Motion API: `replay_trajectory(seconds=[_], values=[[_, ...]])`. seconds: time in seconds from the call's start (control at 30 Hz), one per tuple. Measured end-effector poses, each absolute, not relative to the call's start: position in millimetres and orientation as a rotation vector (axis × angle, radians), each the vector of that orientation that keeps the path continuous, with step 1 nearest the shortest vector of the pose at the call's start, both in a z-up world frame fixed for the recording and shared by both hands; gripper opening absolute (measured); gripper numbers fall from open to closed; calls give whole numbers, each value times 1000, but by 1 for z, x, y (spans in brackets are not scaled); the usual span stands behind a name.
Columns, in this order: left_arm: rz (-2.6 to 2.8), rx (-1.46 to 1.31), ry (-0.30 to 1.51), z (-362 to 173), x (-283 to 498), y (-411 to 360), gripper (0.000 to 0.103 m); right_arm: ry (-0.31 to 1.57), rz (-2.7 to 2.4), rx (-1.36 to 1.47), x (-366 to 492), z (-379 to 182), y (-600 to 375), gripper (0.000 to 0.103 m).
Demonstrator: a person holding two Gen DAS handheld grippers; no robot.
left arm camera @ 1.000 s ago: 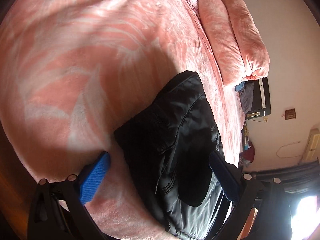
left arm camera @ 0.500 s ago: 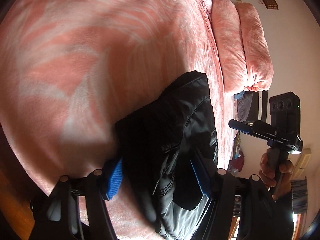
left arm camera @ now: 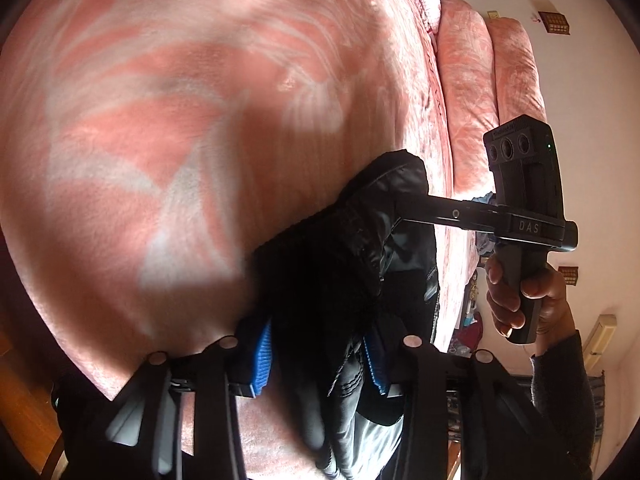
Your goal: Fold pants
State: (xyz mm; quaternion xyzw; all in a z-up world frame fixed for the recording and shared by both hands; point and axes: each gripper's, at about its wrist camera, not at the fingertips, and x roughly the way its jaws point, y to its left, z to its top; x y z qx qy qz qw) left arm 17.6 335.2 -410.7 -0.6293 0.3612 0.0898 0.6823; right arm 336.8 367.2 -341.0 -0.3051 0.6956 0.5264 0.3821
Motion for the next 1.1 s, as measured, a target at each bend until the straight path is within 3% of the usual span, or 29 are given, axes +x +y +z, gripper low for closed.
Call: replay_trajectory(seconds=[0.17, 0.73, 1.1], values=[[194, -1366, 788, -393, 19, 331, 30, 1707, 1330, -824, 333, -317, 362, 35], [49, -1093, 696, -258, 33, 280, 27, 1393, 1195, -897, 319, -142, 279, 32], [-28, -927, 670, -191, 40, 223, 26, 1263, 1075, -872, 303, -77, 214, 28]])
